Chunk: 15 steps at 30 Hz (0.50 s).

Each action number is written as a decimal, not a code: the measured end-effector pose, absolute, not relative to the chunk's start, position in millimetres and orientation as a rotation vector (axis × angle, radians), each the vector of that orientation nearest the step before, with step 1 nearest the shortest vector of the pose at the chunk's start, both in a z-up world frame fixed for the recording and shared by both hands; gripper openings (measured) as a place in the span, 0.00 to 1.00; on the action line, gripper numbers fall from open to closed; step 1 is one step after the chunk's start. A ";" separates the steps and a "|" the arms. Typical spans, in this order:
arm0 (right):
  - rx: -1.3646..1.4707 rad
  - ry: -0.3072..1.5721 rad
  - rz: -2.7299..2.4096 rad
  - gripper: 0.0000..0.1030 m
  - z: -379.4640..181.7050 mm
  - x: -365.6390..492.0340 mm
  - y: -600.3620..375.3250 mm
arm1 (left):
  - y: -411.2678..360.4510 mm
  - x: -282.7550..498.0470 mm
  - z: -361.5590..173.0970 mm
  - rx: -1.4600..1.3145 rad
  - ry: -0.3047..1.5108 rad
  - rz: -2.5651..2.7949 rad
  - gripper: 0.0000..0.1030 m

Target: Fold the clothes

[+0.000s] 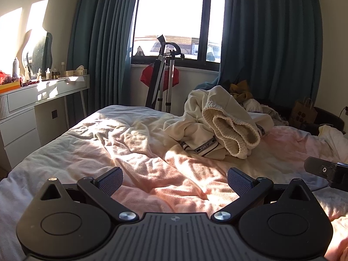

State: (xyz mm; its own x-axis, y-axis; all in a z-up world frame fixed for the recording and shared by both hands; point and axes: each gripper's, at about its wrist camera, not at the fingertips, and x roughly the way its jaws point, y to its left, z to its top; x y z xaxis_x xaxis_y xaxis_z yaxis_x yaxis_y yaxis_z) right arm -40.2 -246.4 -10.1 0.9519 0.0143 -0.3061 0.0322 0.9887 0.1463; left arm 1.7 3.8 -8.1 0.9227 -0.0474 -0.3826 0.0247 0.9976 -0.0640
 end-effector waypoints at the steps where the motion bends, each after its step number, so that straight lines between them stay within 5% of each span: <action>1: 0.152 0.314 -0.007 0.95 -10.1 -39.9 -246.4 | 3.8 1.8 -8.2 -0.059 0.395 -0.038 1.00; 15: 0.201 0.337 -0.040 0.95 -15.1 -38.0 -253.9 | -1.0 16.1 -15.7 -0.074 0.429 -0.098 1.00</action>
